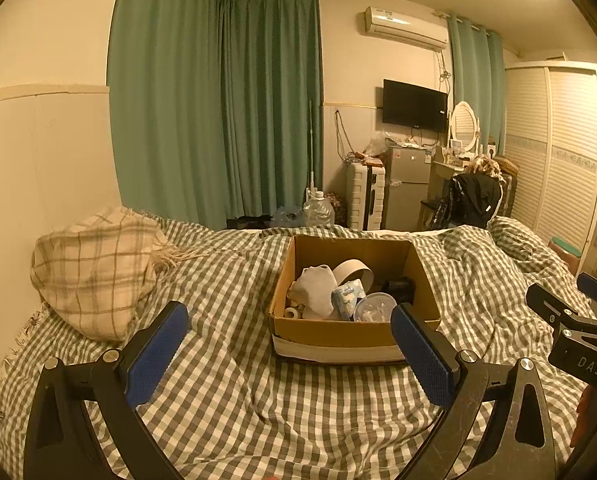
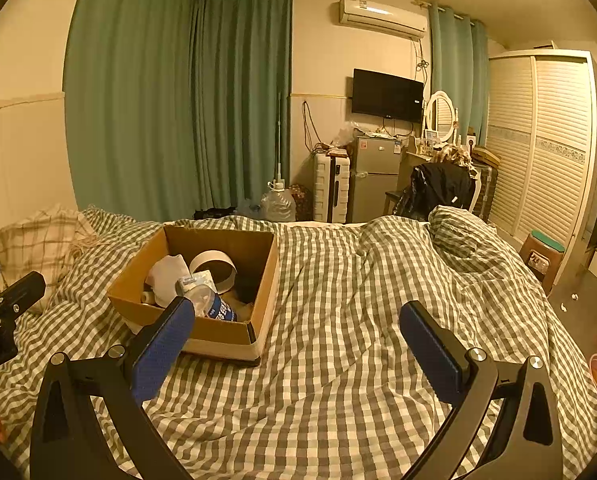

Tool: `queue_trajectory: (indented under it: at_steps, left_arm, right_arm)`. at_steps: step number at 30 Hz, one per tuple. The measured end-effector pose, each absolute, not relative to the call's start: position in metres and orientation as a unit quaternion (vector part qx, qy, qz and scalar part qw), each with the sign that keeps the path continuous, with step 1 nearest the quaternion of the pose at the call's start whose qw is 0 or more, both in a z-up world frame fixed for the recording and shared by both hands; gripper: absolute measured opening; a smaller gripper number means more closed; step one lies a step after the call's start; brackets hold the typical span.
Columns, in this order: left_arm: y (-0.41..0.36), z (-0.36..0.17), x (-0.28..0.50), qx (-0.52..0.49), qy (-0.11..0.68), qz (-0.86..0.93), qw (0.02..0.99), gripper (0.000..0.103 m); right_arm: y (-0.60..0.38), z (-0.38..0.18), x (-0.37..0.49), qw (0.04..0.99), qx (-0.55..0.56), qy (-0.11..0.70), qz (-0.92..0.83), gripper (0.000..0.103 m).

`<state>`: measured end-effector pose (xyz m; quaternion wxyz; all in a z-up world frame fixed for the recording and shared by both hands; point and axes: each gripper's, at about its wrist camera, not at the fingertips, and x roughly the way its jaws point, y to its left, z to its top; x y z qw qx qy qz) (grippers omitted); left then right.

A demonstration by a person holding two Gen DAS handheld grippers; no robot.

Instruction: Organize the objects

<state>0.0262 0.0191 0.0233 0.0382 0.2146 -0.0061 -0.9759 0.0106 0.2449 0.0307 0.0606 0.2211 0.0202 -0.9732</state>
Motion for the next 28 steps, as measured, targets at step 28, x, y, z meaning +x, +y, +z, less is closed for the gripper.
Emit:
queue_trajectory:
  at_steps: [28]
  left_arm:
    - [0.0158, 0.0229, 0.0267, 0.211, -0.013, -0.977, 0.041, 0.103]
  right_arm:
    - [0.2438, 0.0278, 0.0093, 0.062, 0.230, 0.018, -0.971, 0.103]
